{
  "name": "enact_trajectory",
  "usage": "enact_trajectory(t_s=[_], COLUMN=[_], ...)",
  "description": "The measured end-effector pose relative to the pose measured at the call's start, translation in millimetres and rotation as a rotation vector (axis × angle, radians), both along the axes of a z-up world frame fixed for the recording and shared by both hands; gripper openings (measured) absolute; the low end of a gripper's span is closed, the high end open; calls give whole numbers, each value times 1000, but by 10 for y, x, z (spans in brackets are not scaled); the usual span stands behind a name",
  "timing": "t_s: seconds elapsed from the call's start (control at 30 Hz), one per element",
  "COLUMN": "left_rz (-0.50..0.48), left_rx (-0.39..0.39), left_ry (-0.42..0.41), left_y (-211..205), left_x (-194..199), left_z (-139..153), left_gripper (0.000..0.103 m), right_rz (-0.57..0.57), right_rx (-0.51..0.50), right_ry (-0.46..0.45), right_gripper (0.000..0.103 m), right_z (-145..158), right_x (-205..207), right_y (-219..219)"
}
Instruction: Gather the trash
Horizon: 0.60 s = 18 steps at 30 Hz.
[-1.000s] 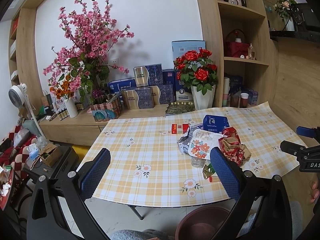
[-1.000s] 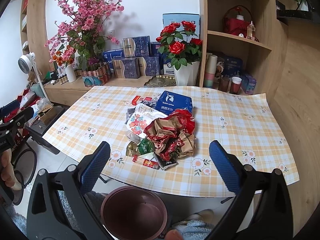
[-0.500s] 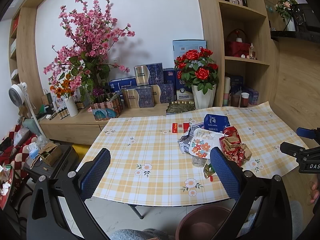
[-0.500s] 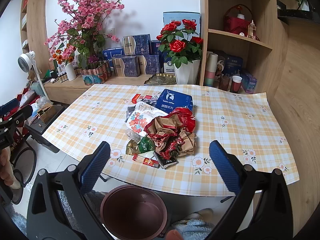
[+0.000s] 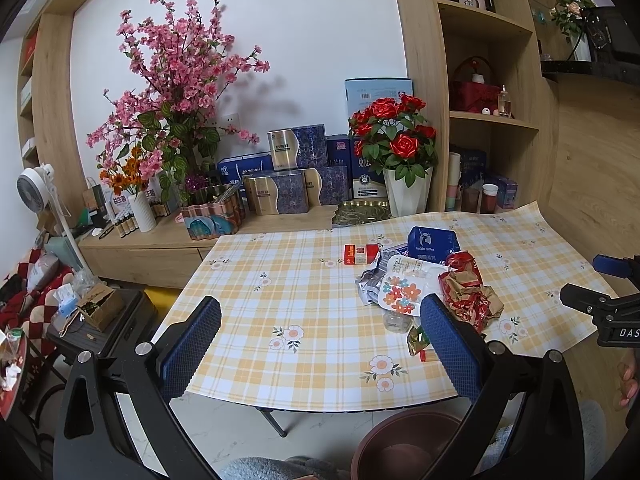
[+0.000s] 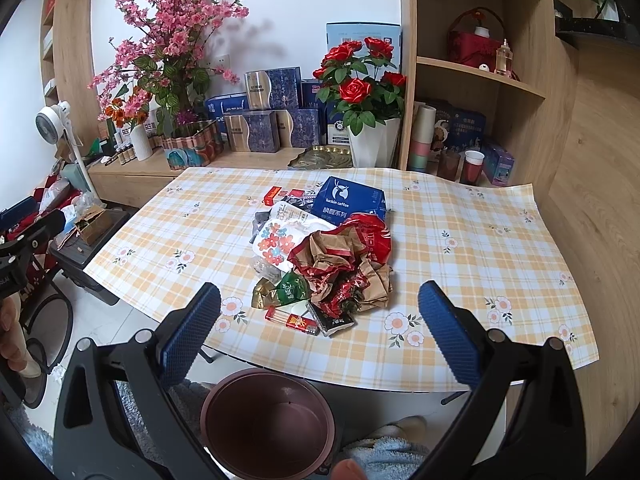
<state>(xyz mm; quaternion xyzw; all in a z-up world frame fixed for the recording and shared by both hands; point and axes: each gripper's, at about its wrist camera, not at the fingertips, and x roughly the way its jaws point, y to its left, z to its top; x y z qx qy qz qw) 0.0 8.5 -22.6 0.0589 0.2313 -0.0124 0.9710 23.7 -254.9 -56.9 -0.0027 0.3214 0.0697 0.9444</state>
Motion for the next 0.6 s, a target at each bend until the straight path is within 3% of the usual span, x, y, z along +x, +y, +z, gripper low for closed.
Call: enact_trajectory(t_s=[0.6], left_rz=[-52], left_rx=[-25], left_ry=[1], left_y=[-4], left_x=[131], left_z=[-179], left_gripper=[98], right_rz=[-14], right_rx=[21], right_ry=[11], right_gripper=[98], right_z=[-197], right_x=[51], right_y=[-55])
